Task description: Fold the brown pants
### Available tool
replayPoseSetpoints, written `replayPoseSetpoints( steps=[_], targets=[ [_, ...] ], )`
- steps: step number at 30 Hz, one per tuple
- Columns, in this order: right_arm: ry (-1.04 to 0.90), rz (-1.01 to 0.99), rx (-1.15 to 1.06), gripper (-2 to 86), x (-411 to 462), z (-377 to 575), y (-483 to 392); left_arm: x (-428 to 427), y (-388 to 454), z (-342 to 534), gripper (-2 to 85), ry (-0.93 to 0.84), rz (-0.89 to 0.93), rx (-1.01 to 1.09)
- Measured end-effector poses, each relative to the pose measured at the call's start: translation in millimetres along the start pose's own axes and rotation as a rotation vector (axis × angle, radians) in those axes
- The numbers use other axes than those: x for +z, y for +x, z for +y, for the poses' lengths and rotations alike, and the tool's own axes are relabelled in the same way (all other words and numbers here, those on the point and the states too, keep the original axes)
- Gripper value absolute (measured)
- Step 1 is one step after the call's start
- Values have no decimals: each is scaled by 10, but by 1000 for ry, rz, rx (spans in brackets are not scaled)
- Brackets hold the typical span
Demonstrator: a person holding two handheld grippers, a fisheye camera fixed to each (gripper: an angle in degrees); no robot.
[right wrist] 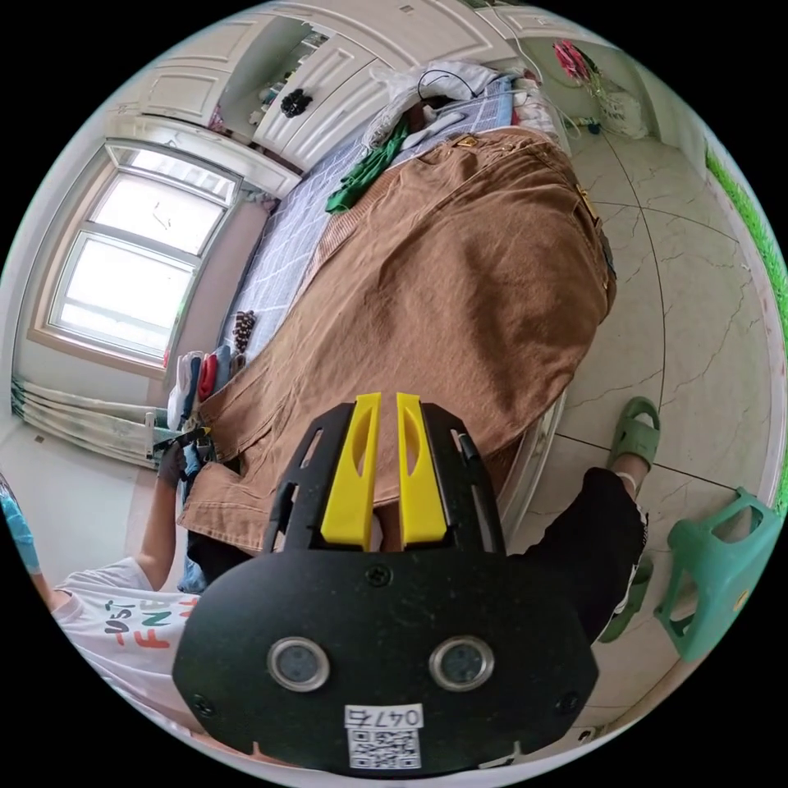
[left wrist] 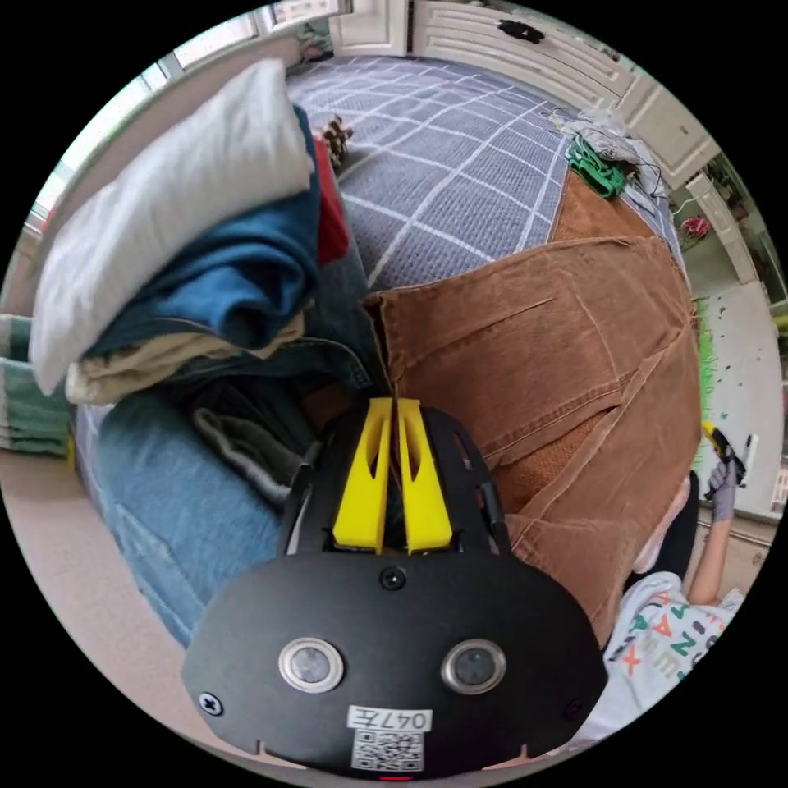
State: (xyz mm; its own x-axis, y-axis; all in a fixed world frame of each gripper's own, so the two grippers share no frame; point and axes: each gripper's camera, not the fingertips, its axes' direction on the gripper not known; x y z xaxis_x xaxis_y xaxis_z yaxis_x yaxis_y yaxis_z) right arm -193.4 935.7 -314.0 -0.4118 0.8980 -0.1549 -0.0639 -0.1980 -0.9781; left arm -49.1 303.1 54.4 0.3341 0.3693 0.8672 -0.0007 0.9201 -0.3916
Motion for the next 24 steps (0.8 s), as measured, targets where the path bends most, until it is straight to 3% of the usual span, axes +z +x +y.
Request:
replayPoseSetpoints(
  steps=[4,6,9,12,17,24],
  targets=[
    [-18,-14,-20,10,116,4,-113,331,35,-152,10,-163,-62,-1],
    [-1,-32,-44,15,114,27,-222,223,47,-105,50,-135,-104,-16],
    [30,-20,-75,19,25,86,-304,-314,32,166,96,5,19,15],
    [42,-6,-78,18,-44,172,-268,-856,126,597,95,83,217,174],
    [48,-31,-31,18,-23,347,-143,-1207,262,1466,101,43,419,231],
    [32,-75,-50,18,140,377,-282,-742,-2,2185,122,-51,692,65]
  ],
)
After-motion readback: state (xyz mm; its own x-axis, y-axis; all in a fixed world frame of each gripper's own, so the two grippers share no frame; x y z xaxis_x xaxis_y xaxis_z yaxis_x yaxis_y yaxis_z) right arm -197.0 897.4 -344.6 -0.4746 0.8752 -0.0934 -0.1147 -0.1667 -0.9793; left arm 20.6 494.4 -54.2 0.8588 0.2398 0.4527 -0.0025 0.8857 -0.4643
